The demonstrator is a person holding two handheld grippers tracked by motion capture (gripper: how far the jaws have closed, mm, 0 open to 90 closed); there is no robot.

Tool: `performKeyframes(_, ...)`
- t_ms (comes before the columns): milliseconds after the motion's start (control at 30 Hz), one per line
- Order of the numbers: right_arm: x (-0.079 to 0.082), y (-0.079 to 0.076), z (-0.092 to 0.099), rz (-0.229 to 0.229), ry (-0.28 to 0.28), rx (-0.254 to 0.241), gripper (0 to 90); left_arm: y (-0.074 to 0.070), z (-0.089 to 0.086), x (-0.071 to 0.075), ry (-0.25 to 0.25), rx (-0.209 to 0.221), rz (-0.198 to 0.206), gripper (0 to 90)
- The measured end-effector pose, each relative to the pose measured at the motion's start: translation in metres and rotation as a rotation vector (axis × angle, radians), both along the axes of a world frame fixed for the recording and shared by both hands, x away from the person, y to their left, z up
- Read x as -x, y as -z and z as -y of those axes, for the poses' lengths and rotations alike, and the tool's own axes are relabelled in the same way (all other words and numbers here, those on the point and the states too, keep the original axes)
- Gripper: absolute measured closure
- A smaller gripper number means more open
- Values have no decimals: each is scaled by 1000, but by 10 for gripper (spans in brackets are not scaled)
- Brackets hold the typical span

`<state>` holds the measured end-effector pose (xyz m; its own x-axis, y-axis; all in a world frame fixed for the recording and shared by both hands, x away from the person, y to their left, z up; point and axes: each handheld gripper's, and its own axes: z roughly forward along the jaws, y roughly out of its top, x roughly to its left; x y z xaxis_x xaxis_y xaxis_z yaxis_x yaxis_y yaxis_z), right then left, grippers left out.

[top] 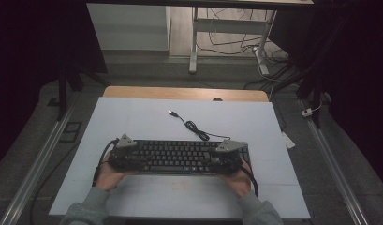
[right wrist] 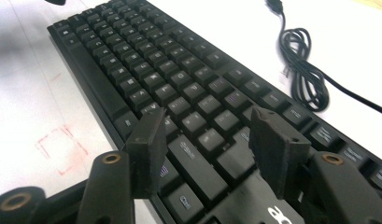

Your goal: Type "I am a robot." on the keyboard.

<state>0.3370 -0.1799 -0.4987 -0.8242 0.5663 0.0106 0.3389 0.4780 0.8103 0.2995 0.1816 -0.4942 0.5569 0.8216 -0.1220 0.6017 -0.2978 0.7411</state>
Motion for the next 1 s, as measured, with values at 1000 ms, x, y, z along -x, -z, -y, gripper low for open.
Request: performKeyframes(1000,-1,1,13,7,31,8,446,-3,3,3,42,45,2,380)
